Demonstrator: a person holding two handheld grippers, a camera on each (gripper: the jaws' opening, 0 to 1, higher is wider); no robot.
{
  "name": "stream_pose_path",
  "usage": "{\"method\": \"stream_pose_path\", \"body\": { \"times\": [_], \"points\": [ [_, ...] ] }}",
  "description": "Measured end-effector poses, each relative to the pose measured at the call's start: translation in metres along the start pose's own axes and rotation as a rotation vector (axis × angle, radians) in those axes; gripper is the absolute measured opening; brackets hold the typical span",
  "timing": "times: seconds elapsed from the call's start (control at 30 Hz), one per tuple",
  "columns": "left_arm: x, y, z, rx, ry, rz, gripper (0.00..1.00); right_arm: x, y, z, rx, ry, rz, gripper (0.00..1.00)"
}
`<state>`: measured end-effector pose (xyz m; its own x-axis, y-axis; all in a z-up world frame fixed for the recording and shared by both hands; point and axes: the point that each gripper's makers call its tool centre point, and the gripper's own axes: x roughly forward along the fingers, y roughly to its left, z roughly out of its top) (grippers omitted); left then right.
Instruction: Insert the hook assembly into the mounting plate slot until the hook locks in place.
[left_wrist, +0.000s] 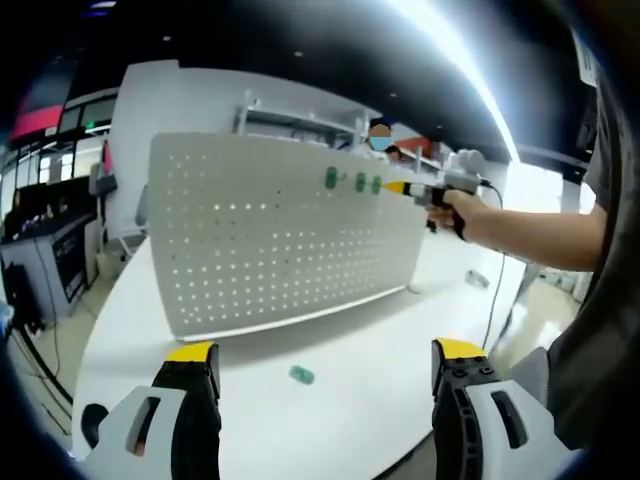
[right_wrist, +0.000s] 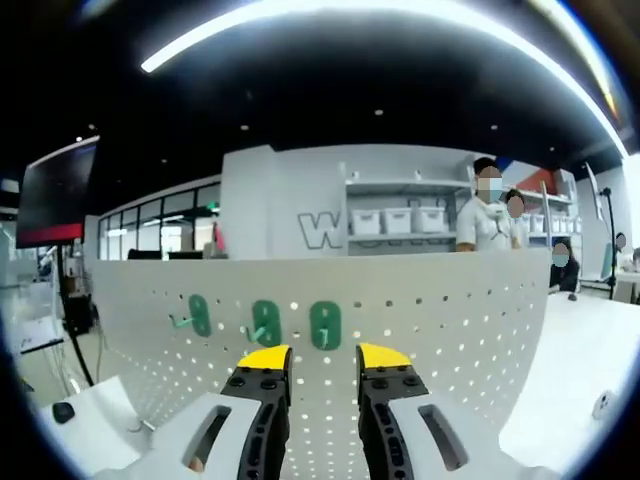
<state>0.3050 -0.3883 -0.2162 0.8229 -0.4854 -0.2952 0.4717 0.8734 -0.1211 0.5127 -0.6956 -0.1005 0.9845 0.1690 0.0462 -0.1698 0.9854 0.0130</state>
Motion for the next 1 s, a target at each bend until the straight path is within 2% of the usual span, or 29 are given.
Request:
{"method": "stream_pose_path", "body": {
  "times": [0.13,0.5,0.73,0.9,1.0],
  "points": [
    [0.0,0.0,0.002,-0.023,-0.009,-0.012,0.9,-0.019,0.006,-0.004,-0.054,0.013,0.035,0.27],
    [0.0,-0.002,-0.001,-0.008,0.017,-0.03,0.93,-0.065,0.019,-0.043,-0.068,0.135,0.111,0.43],
    [-0.001,-0.007,-0.007,-0.005,0.035,-0.043,0.94,-0.103,0.038,-0.076,-0.085,0.248,0.208,0.45],
    [-0.001,-0.01,-0.012,-0.008,0.054,-0.053,0.93,-0.127,0.051,-0.095,-0.105,0.298,0.241,0.47],
    [-0.002,-0.012,-0.013,-0.006,0.058,-0.055,0.94,-0.139,0.059,-0.105,-0.087,0.324,0.263,0.48]
  ]
}}
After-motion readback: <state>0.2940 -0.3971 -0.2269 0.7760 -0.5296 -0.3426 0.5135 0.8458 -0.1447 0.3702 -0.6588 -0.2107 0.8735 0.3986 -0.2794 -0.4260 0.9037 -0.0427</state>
